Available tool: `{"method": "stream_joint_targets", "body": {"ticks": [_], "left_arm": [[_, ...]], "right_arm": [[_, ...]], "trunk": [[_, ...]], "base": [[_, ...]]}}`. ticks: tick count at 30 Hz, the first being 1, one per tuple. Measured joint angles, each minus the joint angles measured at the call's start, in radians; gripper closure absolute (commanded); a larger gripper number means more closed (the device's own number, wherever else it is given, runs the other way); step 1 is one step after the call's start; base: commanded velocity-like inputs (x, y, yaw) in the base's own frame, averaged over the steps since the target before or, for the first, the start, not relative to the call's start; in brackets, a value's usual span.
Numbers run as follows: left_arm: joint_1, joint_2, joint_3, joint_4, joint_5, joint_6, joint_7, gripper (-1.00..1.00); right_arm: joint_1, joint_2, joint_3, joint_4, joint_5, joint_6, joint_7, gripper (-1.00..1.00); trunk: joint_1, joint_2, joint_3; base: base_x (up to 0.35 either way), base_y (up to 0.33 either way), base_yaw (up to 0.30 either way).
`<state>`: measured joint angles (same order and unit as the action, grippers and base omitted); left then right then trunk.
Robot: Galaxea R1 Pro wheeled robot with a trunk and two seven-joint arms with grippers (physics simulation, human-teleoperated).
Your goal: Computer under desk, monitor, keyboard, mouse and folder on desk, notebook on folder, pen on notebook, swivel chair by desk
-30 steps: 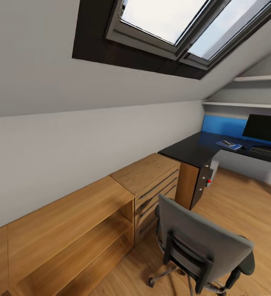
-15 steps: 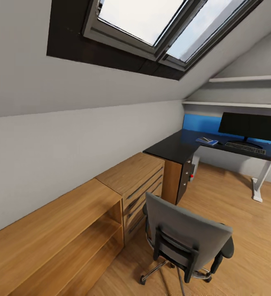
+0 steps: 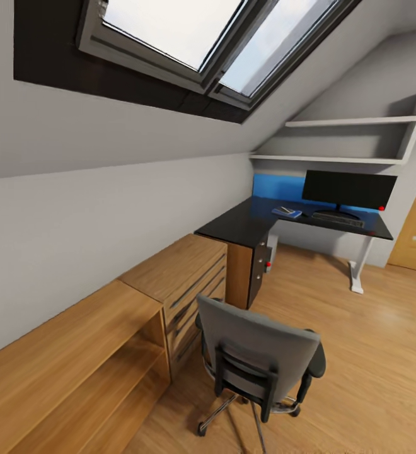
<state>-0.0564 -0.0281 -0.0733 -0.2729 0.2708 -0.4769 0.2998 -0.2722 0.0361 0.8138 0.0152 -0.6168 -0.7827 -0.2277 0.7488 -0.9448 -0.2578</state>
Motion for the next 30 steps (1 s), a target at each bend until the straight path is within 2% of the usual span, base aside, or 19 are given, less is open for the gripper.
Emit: {"method": "stream_joint_targets", "body": {"ticks": [30], "left_arm": [[0.000,0.000,0.000,0.000,0.000,-0.002,0.000,-1.00]], "right_arm": [[0.000,0.000,0.000,0.000,0.000,0.000,0.001,-1.00]], "trunk": [[0.000,0.000,0.000]], "base": [[0.000,0.000,-0.279]]}}
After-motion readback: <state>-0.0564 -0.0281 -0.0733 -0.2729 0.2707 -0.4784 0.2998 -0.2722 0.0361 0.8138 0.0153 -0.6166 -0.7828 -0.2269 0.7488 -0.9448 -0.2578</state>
